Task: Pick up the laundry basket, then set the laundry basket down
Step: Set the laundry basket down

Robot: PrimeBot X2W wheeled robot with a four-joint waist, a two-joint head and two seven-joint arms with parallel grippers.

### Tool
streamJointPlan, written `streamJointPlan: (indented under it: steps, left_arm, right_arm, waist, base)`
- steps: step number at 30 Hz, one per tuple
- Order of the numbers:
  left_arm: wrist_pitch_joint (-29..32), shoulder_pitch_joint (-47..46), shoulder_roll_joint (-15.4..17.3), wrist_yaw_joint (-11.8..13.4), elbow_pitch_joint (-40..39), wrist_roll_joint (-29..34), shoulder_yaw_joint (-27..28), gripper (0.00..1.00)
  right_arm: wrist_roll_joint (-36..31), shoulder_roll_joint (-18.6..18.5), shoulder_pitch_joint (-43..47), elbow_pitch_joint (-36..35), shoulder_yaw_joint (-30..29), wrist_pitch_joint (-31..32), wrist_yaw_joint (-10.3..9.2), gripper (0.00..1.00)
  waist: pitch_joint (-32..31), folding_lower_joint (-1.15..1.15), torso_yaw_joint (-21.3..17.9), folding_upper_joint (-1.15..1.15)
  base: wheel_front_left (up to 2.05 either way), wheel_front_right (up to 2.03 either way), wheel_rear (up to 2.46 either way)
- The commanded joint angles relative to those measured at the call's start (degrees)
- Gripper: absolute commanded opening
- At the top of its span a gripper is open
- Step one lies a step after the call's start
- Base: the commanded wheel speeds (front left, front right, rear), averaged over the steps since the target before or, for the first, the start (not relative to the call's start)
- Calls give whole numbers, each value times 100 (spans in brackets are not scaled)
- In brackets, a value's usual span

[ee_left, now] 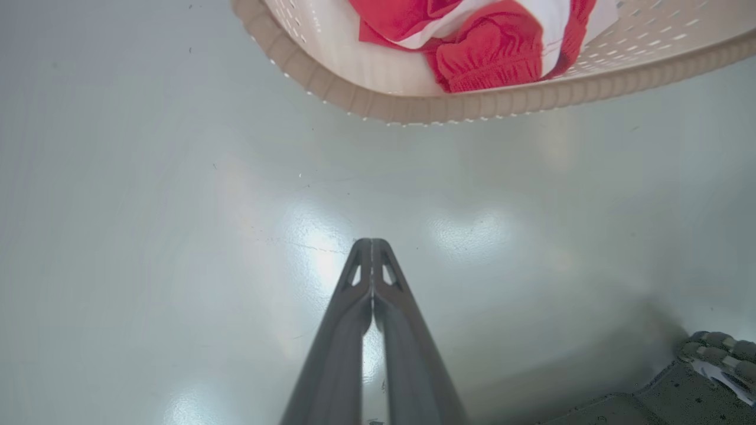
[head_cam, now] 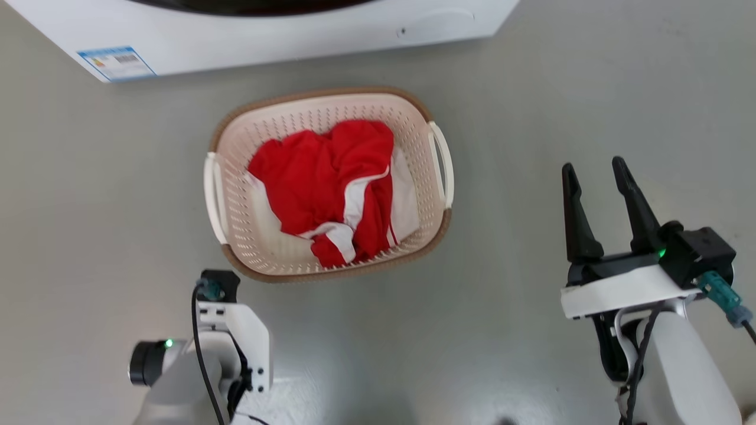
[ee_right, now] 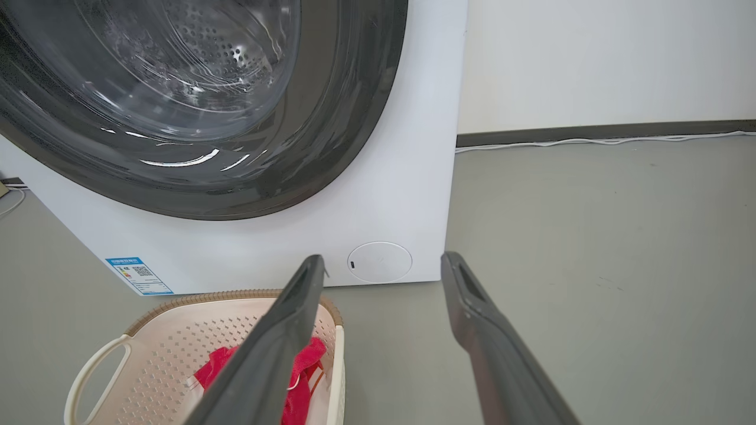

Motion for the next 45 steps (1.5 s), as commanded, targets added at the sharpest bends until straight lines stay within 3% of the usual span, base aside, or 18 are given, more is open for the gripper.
streamJointPlan:
  steps: [1,4,5,7,10,11,12,13,14,26,36,45]
  left_arm:
    - [-84,211,81,31,-37,-98,127,0]
    - [-173,371,43,30,-37,-168,147,0]
    - [-211,426,30,29,-37,-194,156,5]
    - [-351,531,3,43,-36,-258,190,25]
    - [-482,725,-38,12,-36,-355,224,33]
    - [-546,789,-50,5,-36,-385,234,44]
    - [-605,854,-59,-1,-36,-409,239,65]
    - [-650,917,-69,-5,-36,-438,246,75]
    - [-688,981,-79,-7,-36,-479,265,100]
    - [-1354,1453,-128,-22,-157,-812,360,100]
    - [-1580,1731,-133,-3,-727,-980,441,100]
    - [-1589,2241,-101,181,-2332,-772,859,100]
  right_arm:
    - [-77,-19,183,-75,87,-60,34,100]
    - [-121,-19,248,6,73,-60,34,100]
    - [-137,-19,273,34,69,-60,34,100]
    - [-167,-19,325,91,65,-60,34,100]
    - [-205,-19,406,186,56,-60,34,100]
    - [-215,-19,433,217,57,-60,34,100]
    - [-227,-19,461,244,57,-60,34,100]
    - [-239,-19,492,272,55,-60,34,100]
    - [-253,-19,524,296,51,-60,34,100]
    - [-407,-19,938,451,26,-60,34,100]
    - [-484,-19,1206,443,47,-60,34,100]
    - [-463,-19,1400,345,128,-60,34,100]
  waist:
    - [-207,0,112,0]
    - [-467,0,202,0]
    - [-558,0,232,0]
    - [-747,0,286,0]
    - [-1031,0,350,0]
    - [-1125,0,366,0]
    - [-1217,0,382,0]
    - [-1308,0,398,0]
    - [-1395,0,414,0]
    - [-2257,0,589,0]
    - [-2750,0,684,0]
    - [-3014,0,736,0]
  base:
    - [0,0,0]
    - [0,0,0]
    - [0,0,0]
    - [0,0,0]
    - [0,0,0]
    - [0,0,0]
    - [0,0,0]
    - [0,0,0]
    - [0,0,0]
    - [0,0,0]
    - [0,0,0]
    - [0,0,0]
